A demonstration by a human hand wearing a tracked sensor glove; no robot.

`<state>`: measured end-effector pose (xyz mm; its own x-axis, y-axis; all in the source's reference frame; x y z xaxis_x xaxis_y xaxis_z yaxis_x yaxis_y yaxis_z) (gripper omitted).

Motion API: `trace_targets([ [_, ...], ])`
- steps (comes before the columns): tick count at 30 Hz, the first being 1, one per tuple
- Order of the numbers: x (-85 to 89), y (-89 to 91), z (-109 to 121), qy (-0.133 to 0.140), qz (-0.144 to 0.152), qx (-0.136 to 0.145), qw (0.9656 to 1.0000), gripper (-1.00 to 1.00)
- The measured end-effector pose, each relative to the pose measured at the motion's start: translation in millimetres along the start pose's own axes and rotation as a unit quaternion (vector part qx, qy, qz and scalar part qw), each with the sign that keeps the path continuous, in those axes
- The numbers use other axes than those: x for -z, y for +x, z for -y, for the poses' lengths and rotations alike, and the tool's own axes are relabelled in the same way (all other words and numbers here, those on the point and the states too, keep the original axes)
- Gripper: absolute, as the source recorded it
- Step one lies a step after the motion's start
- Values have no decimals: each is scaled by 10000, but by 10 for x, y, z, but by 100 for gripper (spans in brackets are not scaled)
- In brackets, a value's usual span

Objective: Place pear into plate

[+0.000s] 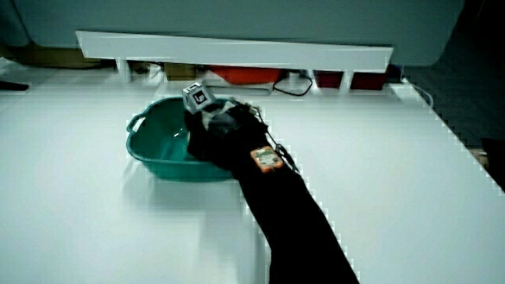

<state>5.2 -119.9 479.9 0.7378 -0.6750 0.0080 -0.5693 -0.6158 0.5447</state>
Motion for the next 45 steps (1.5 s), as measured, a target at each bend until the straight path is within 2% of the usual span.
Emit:
trace_targets([
  [2,88,19,-43,-96,-18,116,9999,0],
  [5,93,32,-36,-4,-42,139,9999,0],
  [6,84,34,-33,-16,-41,186,9998,0],
  [8,87,18,-38,-76,-32,89,9999,0],
  [11,122,12,-32,-66,-15,167,9998,0],
  [14,112,-54,-10,30,145,169,9997,0],
  [18,155,-71,-22,-32,315,254,9992,0],
  [24,133,85,-1,-150,25,289,9995,-40],
  [26,75,114,54,-147,-95,175,9997,-53],
  [33,-66,192,167,58,-161,179,9997,-100],
  [37,-93,223,213,112,-149,167,9997,-100],
  [38,-89,234,229,27,-133,153,9998,-100],
  [39,-113,242,272,130,-103,148,9998,-100],
  [42,-84,322,344,125,-99,218,9996,-100],
  [43,-83,360,389,299,-50,377,9988,-100],
  [45,-98,413,495,286,-90,264,9992,-100],
])
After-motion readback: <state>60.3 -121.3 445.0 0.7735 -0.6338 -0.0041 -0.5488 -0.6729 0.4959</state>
